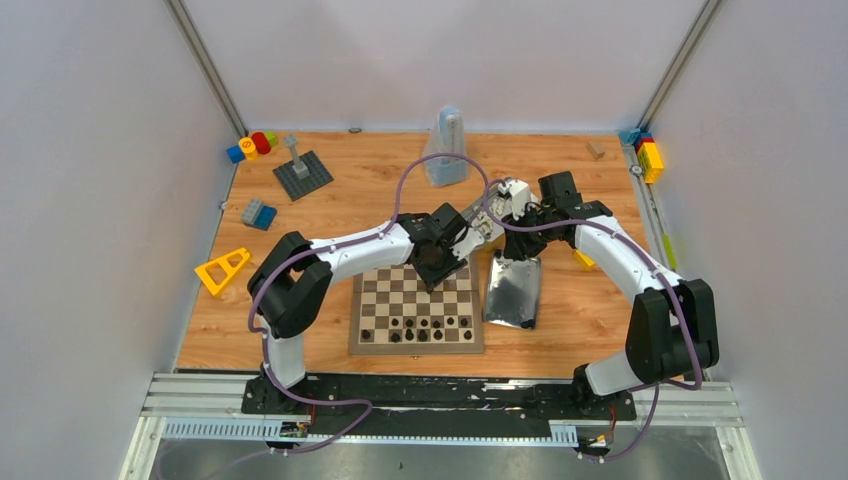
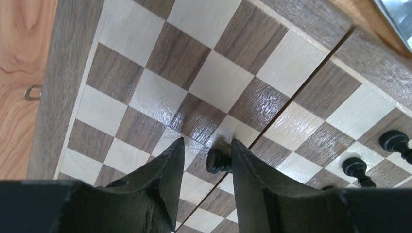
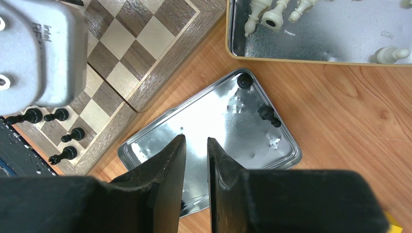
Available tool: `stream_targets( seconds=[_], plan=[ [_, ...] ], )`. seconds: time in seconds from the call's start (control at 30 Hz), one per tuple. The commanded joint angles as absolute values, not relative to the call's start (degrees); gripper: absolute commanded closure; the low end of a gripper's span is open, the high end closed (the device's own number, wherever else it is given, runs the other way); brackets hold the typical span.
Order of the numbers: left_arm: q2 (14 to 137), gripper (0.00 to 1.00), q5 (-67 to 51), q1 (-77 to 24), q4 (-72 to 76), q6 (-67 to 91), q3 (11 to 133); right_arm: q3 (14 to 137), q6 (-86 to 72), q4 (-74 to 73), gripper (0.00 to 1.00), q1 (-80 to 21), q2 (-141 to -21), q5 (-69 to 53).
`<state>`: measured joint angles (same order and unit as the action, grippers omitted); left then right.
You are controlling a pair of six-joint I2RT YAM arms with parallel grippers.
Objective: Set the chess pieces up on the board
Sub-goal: Pick up the chess piece from the chessboard.
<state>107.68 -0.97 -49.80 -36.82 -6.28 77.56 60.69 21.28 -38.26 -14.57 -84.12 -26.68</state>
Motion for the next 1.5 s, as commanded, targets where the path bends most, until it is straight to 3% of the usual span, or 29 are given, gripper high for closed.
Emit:
stream_targets(
  seconds=[0.0,0.5,0.73,0.9,1.47],
  plan=[
    [103.2,0.51,-0.2,-48.8,-36.0,-6.6,76.3,60.3,21.7,-36.8,0.76,-14.5,-83.9,-28.1],
    [96.7,0.47,-4.7,-44.3,-36.2,-8.6,72.3,60.5,21.7,-37.1,0.76,-14.5,-84.9,-28.3],
    [97.3,0.31,-14.2,-44.1,-36.3,-8.8,71.4,60.6,21.7,-37.4,0.76,-14.5,-85.5,-28.4],
    [99.0,0.28,-17.0,-44.4,-36.3,-8.5,71.6,60.7,21.7,-37.4,0.76,-14.6,-85.8,-28.5],
    [101.8,0.44,-12.3,-46.4,-35.2,-10.4,71.0,61.1,22.0,-38.1,0.76,-14.7,-86.5,-29.1]
  ],
)
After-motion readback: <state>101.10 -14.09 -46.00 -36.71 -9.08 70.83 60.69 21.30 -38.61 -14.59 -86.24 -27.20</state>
